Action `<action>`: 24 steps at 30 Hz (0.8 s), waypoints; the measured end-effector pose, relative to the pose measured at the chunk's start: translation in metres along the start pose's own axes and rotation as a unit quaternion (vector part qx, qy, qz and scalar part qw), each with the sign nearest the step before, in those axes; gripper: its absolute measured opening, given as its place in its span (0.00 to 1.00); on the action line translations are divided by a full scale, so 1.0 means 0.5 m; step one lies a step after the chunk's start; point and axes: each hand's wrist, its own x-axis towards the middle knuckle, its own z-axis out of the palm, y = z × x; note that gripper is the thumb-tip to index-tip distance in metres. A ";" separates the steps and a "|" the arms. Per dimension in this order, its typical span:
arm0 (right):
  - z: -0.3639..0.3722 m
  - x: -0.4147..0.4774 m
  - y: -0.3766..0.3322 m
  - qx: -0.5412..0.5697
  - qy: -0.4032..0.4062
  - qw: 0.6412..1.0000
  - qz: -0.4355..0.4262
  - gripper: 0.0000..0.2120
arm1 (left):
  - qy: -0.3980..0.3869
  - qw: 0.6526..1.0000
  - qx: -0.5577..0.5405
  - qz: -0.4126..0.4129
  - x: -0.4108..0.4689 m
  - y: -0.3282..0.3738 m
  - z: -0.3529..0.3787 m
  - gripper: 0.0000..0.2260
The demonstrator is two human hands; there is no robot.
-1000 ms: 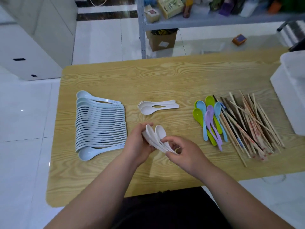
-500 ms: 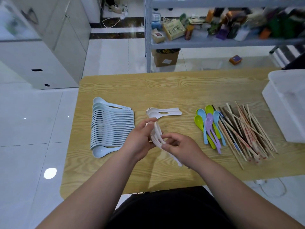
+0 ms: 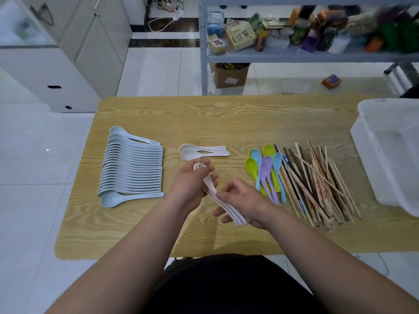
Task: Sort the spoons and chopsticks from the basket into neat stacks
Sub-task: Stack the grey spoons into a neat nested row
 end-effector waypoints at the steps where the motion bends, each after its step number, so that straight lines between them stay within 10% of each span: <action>1: -0.019 -0.006 0.002 0.018 -0.022 0.999 0.044 0.09 | 0.016 1.000 -0.018 0.005 0.003 -0.004 0.013 0.11; 8: -0.110 -0.002 0.034 0.031 -0.089 0.989 0.113 0.14 | 0.070 0.996 -0.055 0.031 0.002 -0.038 0.061 0.16; 13: -0.143 0.024 0.037 -0.282 -0.022 0.959 0.003 0.10 | 0.099 0.985 0.130 0.046 0.006 -0.072 0.018 0.16; 24: -0.127 0.181 0.120 -0.532 0.079 0.816 -0.210 0.15 | 0.112 0.818 0.537 0.171 0.118 -0.121 -0.103 0.11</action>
